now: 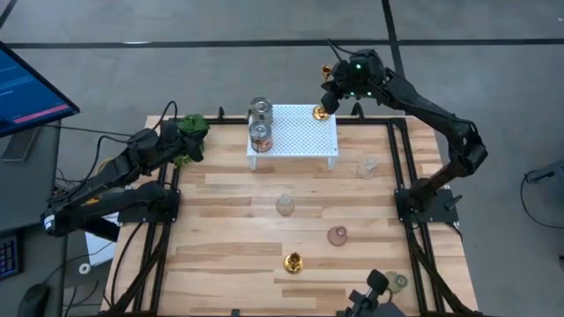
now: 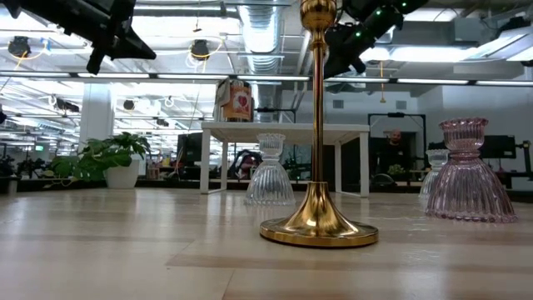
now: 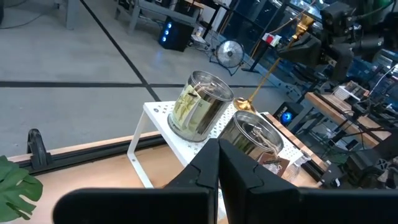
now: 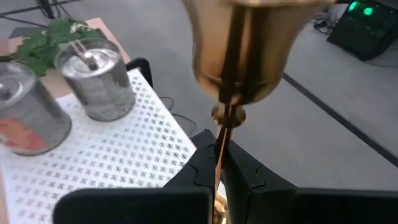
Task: Pick & Place candle stick holders
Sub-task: Put the left gold candle holder on the shelf
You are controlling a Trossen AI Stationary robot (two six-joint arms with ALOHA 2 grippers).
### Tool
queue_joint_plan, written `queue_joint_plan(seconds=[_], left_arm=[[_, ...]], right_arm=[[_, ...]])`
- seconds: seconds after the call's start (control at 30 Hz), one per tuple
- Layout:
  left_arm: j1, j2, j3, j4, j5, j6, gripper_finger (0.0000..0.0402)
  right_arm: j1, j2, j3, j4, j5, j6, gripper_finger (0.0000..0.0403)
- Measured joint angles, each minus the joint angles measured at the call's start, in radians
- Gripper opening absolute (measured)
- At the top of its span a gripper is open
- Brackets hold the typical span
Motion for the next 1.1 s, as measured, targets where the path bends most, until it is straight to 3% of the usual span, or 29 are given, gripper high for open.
queue_joint_plan(seconds=[0.3,0.53,1.1], left_arm=[[0.0,0.0,0.0,0.007,0.0,0.0,0.0006],[0.0,0.0,0.0,0.011,0.0,0.0,0.0006],[0.0,0.0,0.0,0.021,0.001,-0.007,0.0006]], right_arm=[[-0.04,-0.046,-0.005,0.013,-0.046,0.01,0.0],[-0.04,-0.05,-0.085,0.07,-0.055,0.011,0.0],[-0.053,-0.053,-0.089,0.087,-0.055,0.011,0.0008]])
